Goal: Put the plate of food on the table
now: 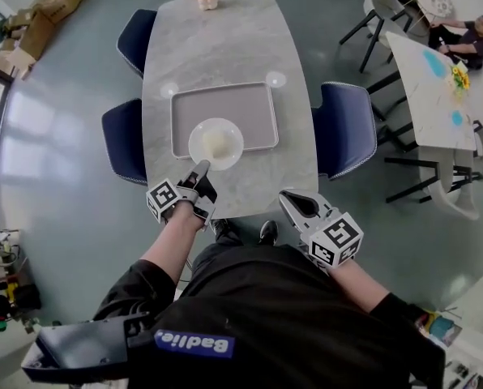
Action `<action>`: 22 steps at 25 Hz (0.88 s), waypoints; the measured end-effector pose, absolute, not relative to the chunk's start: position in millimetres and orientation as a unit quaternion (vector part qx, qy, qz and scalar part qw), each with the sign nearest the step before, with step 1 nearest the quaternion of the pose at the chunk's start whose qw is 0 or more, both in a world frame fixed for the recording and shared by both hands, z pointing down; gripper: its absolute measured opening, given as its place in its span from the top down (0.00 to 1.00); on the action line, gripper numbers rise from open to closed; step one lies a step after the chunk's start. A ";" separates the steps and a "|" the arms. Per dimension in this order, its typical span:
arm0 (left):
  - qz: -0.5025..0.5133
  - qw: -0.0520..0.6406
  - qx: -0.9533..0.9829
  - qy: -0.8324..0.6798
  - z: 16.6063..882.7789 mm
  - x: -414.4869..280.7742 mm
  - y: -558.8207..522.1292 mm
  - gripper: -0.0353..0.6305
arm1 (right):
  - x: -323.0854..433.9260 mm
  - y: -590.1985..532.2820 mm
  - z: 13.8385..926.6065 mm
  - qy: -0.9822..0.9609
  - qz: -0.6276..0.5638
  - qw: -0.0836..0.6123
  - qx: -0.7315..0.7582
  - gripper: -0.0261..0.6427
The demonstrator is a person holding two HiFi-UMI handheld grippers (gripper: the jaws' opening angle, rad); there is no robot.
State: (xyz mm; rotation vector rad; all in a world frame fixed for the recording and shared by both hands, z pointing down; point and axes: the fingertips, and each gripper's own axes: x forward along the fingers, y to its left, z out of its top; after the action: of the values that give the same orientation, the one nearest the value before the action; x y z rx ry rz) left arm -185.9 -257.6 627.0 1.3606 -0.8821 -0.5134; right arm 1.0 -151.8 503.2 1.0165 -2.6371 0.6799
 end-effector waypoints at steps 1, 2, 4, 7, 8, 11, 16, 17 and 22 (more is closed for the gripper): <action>-0.225 0.661 0.600 -0.391 632.9 -186.9 -265.1 0.92 | 1.1 -152.7 504.7 -0.900 0.232 0.117 0.349 0.94; -0.222 0.663 0.599 -0.391 637.9 -187.7 -272.7 0.92 | 1.7 -154.1 506.0 -0.898 0.234 0.117 0.353 0.94; -0.215 0.666 0.598 -0.392 645.1 -188.7 -287.1 0.92 | 3.9 -158.5 506.7 -0.888 0.248 0.116 0.370 0.94; -0.204 0.670 0.597 -0.392 653.7 -190.7 -307.5 0.92 | 3.1 -165.5 509.0 -0.872 0.269 0.108 0.394 0.94; -0.201 0.671 0.597 -0.392 656.8 -190.7 -314.5 0.92 | 1.3 -167.4 510.8 -0.870 0.272 0.107 0.398 0.94; -0.195 0.679 0.589 -0.392 669.5 -184.4 -330.7 0.92 | 0.4 -169.7 517.5 -0.864 0.280 0.110 0.403 0.94; -0.180 0.685 0.580 -0.403 697.3 -173.9 -356.9 0.92 | 10.0 -175.6 526.7 -0.856 0.284 0.116 0.416 0.94; -0.174 0.685 0.579 -0.407 703.1 -173.8 -361.5 0.92 | 11.3 -176.4 527.8 -0.853 0.287 0.116 0.420 0.94; -0.146 0.684 0.576 -0.424 727.9 -172.5 -378.7 0.92 | 22.0 -172.9 539.5 -0.844 0.302 0.118 0.428 0.94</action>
State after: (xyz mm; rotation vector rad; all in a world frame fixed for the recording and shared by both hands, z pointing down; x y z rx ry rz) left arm -172.5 -378.7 727.9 1.2907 -0.9504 -0.3265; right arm 22.0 -172.9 539.5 1.2519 -2.4683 0.8844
